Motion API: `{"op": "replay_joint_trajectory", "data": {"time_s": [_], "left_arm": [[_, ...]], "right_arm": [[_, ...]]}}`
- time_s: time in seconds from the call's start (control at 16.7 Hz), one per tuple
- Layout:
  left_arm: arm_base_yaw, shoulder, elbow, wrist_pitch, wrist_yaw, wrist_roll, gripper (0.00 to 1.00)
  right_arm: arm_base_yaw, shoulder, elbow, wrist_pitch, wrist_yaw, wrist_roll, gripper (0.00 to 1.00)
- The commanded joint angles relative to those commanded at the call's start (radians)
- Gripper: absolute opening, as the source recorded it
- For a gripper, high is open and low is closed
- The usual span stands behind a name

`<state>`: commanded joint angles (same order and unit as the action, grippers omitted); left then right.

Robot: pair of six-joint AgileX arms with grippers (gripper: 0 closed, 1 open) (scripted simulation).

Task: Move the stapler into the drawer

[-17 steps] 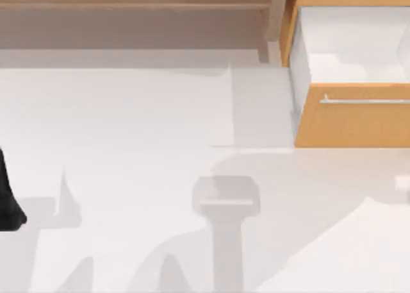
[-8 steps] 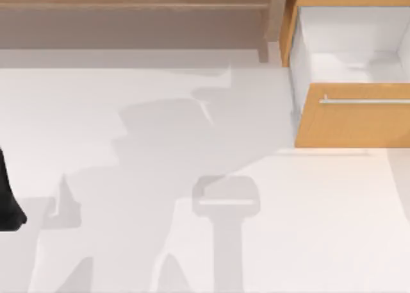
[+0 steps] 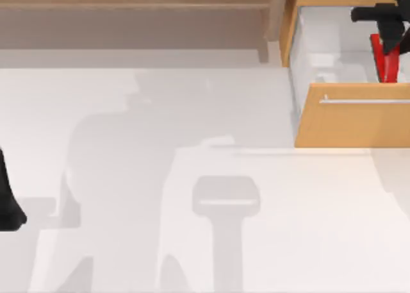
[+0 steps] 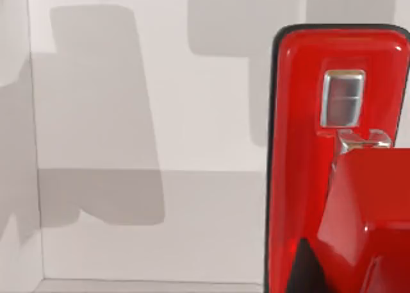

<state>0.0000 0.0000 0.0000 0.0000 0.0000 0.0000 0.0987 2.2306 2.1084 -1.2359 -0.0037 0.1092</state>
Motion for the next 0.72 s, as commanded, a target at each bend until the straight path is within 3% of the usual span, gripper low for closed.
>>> {"op": "replay_joint_trajectory", "data": {"time_s": [0.72], "left_arm": [[0.000, 0.000, 0.000, 0.000, 0.000, 0.000, 1.00]], "right_arm": [[0.038, 0.213, 0.137, -0.142, 0.014, 0.048, 0.00]]}}
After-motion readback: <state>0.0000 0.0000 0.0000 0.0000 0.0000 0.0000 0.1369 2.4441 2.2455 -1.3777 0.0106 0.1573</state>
